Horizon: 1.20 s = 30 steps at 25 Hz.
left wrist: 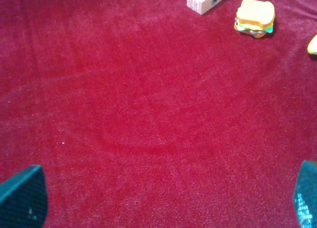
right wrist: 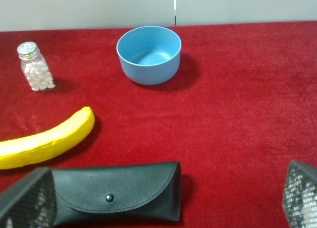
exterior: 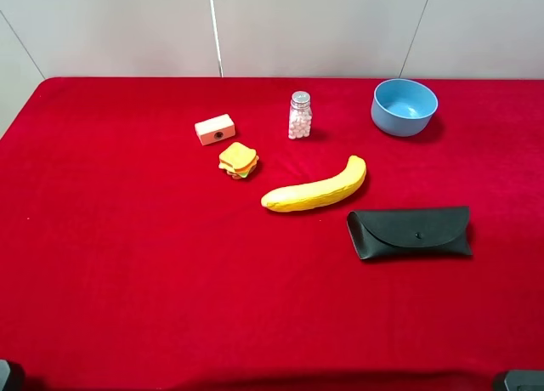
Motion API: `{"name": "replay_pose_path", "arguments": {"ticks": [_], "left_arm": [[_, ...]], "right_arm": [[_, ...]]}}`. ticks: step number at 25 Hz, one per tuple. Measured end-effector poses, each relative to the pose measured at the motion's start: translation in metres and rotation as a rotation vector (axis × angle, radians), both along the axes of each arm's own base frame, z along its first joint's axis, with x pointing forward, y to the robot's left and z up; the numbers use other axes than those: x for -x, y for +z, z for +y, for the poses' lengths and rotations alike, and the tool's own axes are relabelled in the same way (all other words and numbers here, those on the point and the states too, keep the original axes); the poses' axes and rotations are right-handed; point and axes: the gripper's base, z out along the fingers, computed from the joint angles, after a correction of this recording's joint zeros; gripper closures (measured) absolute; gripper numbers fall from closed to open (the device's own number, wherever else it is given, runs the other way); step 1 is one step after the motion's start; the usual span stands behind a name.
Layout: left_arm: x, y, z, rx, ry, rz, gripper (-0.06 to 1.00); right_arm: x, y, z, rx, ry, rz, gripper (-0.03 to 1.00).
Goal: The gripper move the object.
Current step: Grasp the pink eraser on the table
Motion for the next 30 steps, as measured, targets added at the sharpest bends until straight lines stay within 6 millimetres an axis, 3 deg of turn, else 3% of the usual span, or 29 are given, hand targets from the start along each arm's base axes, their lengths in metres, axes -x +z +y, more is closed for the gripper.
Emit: {"name": "replay_pose_path", "arguments": {"ticks": [24, 30], "left_arm": [[-0.001, 0.0, 0.002, -0.025, 0.016, -0.004, -0.04], [-0.027, 0.015, -0.004, -0.063, -0.009, 0.007, -0.04]], "right_arm": [[0.0, 0.0, 0.0, 0.0, 0.0, 0.0, 0.27], [0.0, 0.0, 0.0, 0.0, 0.0, 0.0, 0.27]]}}
